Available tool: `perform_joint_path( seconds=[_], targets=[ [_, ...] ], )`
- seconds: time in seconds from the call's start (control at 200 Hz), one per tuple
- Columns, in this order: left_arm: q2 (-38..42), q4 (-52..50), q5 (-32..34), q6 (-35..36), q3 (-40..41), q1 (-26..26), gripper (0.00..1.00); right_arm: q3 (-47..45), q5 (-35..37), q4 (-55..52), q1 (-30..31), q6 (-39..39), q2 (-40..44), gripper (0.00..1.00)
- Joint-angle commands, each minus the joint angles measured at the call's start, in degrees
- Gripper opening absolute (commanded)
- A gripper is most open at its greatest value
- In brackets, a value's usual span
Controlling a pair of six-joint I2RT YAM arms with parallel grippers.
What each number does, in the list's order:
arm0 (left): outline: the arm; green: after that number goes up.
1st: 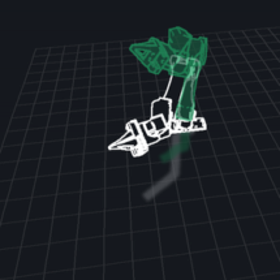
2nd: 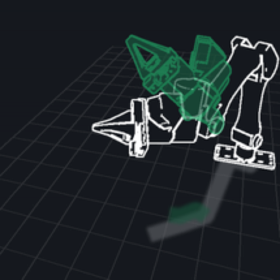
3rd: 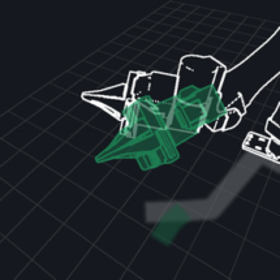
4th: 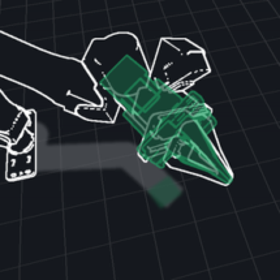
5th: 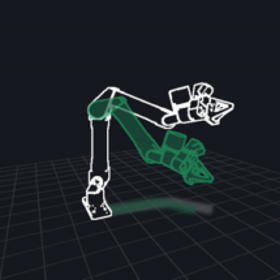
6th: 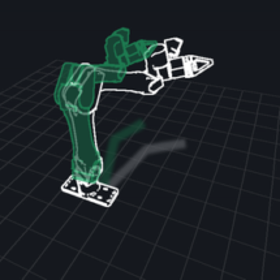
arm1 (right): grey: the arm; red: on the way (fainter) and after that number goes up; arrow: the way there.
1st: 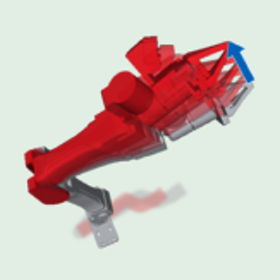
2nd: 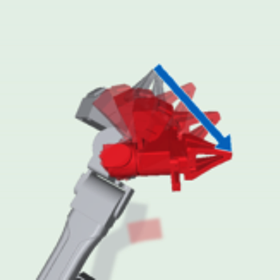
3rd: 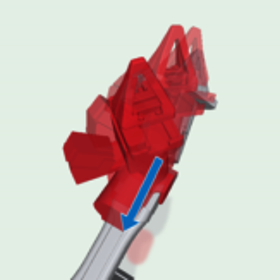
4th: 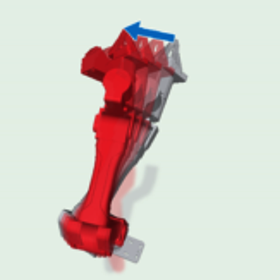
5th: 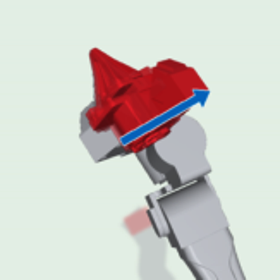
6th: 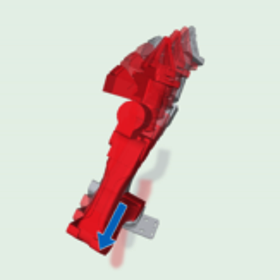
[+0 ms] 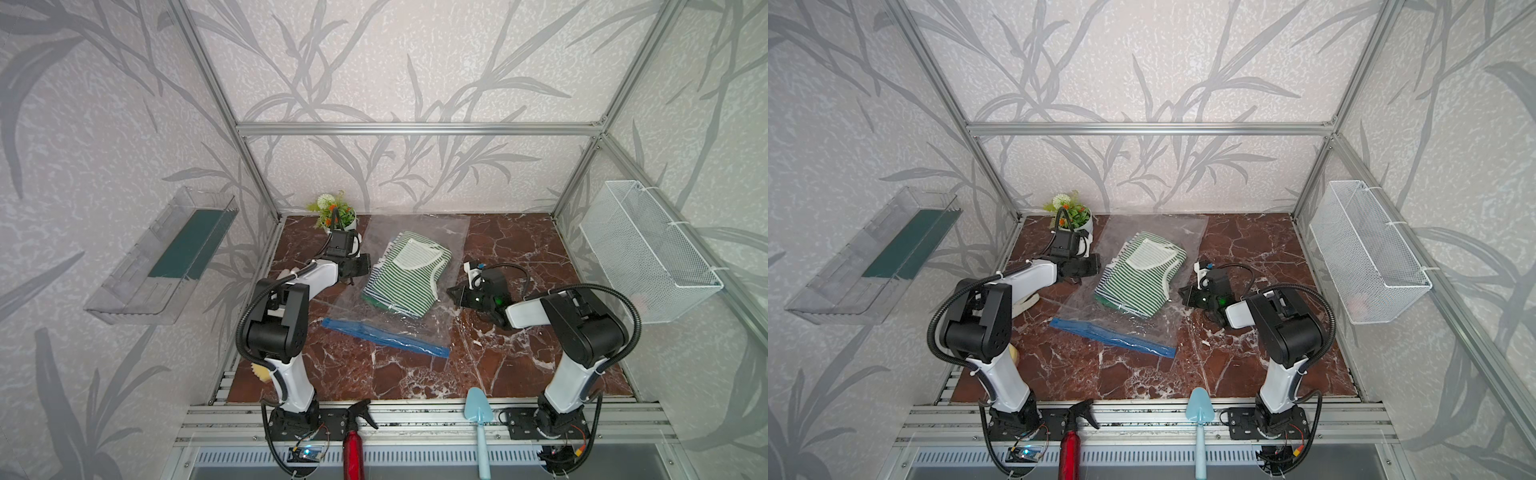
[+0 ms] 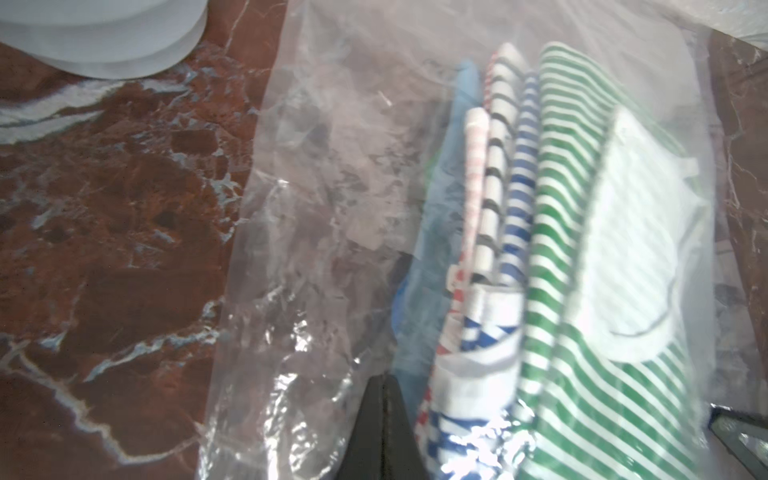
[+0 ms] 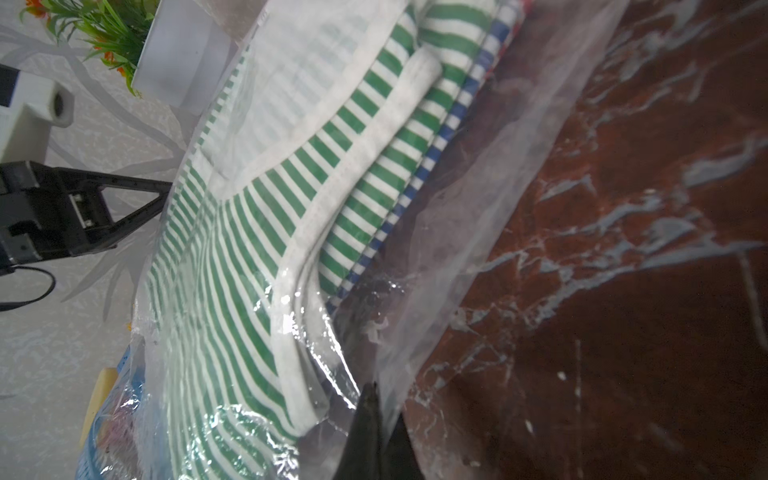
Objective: Take the tank top out of the vacuum bag
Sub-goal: Adjust the vacuum bag at the center of the board.
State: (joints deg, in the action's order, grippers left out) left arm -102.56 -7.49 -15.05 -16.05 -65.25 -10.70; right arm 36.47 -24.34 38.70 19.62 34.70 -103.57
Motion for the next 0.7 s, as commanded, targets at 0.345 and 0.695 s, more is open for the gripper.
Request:
perform_joint_path(
  seconds=[0.345, 0.695],
  targets=[
    [-0.5, 1.0, 2.4, -1.3, 0.7, 0.6, 0.62, -2.4, 4.7, -4.3, -6.4, -0.2, 5.1, 0.00],
    [-6.1, 11.1, -7.6, -6.7, 3.0, 1.9, 0.60, -1.4, 3.1, -4.4, -6.5, -0.1, 3.5, 0.00]
  ],
)
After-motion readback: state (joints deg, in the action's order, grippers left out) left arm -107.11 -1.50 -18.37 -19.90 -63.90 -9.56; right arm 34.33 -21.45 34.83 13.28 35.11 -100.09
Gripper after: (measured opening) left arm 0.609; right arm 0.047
